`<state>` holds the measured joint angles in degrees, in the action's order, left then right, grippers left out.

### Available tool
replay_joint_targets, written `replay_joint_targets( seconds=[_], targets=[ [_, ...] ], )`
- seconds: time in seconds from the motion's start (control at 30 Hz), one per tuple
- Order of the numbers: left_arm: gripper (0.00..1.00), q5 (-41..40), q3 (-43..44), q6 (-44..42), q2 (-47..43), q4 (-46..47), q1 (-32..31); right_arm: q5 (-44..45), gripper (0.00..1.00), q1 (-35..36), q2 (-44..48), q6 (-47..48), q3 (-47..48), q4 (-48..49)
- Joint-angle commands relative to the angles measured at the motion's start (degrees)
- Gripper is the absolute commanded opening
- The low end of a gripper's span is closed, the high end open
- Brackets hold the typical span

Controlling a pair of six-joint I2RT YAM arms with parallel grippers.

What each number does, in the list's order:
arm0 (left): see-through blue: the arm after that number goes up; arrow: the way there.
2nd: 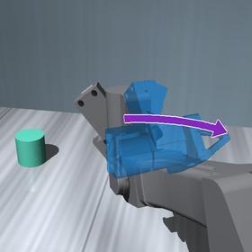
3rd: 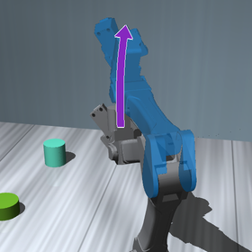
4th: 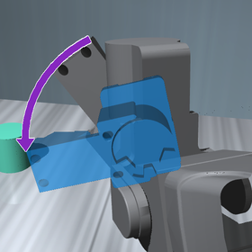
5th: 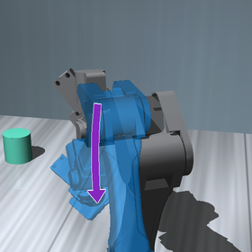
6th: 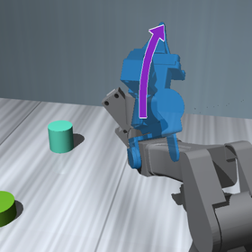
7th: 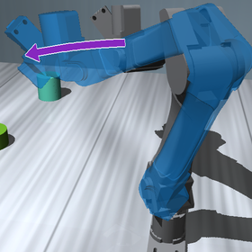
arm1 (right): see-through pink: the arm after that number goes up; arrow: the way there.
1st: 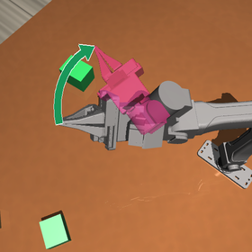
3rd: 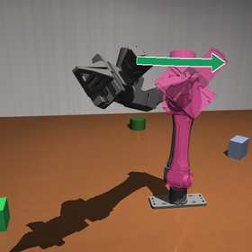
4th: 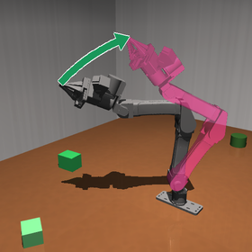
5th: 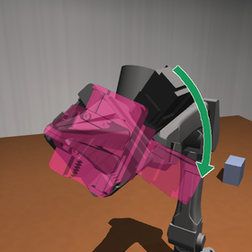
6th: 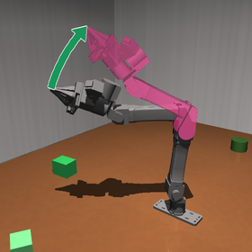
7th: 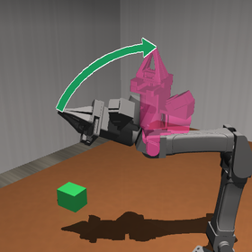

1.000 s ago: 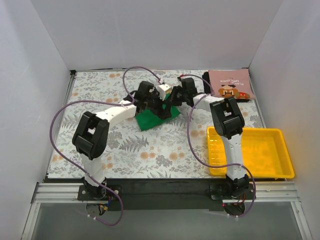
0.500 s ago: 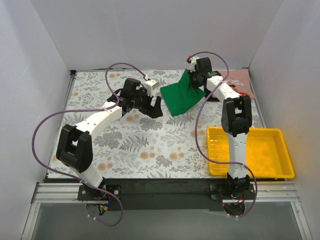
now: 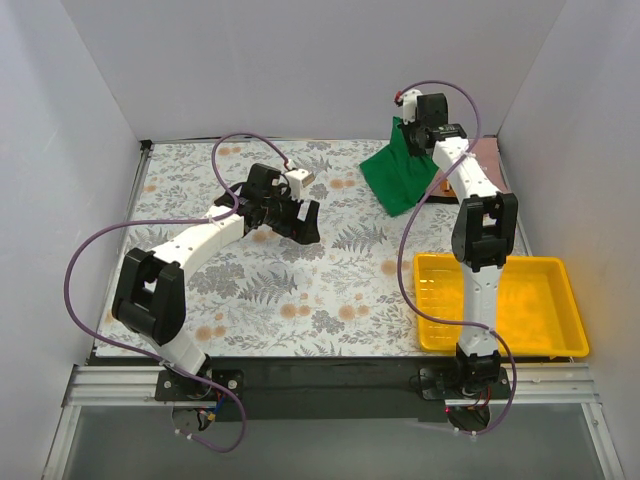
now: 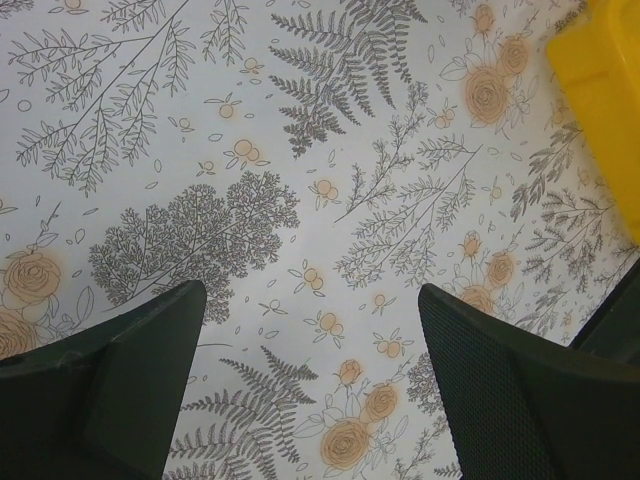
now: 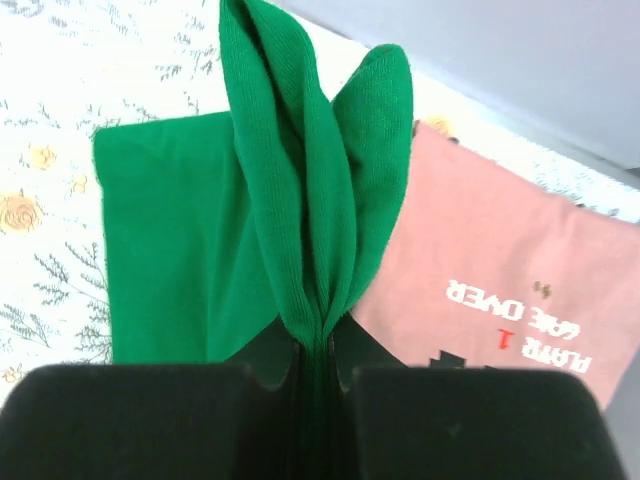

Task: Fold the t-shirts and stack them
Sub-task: Neatly place the folded tshirt to the corner

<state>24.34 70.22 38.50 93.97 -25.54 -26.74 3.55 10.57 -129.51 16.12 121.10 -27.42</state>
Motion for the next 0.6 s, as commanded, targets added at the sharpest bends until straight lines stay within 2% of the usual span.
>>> replay_joint_targets(
  seconds=[0.0, 0.57],
  targets=[
    [0.87, -0.78, -0.08, 0.08, -1.95, -0.56, 0.11, 2.69, 0.01, 0.07, 5.06, 0.93, 4.49, 0.53],
    [0.88, -1.75, 0.01, 0.96, -1.69, 0.05, 0.11, 4.27, 0.01, 0.07, 10.86, 0.14, 6.52, -1.14]
  ],
)
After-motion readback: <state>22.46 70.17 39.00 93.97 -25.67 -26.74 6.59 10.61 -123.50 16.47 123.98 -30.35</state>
